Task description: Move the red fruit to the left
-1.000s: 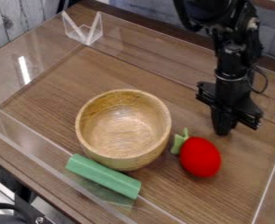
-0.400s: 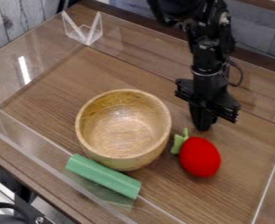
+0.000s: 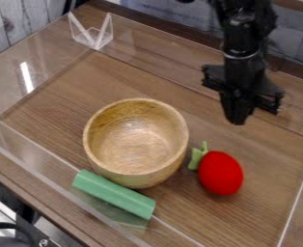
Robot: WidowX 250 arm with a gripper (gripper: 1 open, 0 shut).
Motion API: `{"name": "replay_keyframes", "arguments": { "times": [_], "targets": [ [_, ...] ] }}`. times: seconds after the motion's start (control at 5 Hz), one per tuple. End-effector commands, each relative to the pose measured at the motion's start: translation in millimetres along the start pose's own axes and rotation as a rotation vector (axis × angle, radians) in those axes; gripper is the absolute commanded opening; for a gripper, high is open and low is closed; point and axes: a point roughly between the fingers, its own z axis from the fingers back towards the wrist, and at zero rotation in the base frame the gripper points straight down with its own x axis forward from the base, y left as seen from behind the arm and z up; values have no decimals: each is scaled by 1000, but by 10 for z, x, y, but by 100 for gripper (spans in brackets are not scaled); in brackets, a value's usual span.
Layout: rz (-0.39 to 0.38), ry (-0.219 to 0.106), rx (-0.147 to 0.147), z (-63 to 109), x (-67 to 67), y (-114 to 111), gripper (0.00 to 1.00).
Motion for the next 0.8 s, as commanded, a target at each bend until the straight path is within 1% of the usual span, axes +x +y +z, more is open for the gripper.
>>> {"name": "replay_keyframes", "arguments": {
  "times": [0.0,0.2,0.4,0.6],
  "targets": [
    [-22,-48,-7,34,-63,-82,100],
    [-20,-23,-3,-197,-215,-137,100],
    [33,6,14,-345,-295,-88,100],
    [86,8,27,-380,-320,-43,0]
  ]
}}
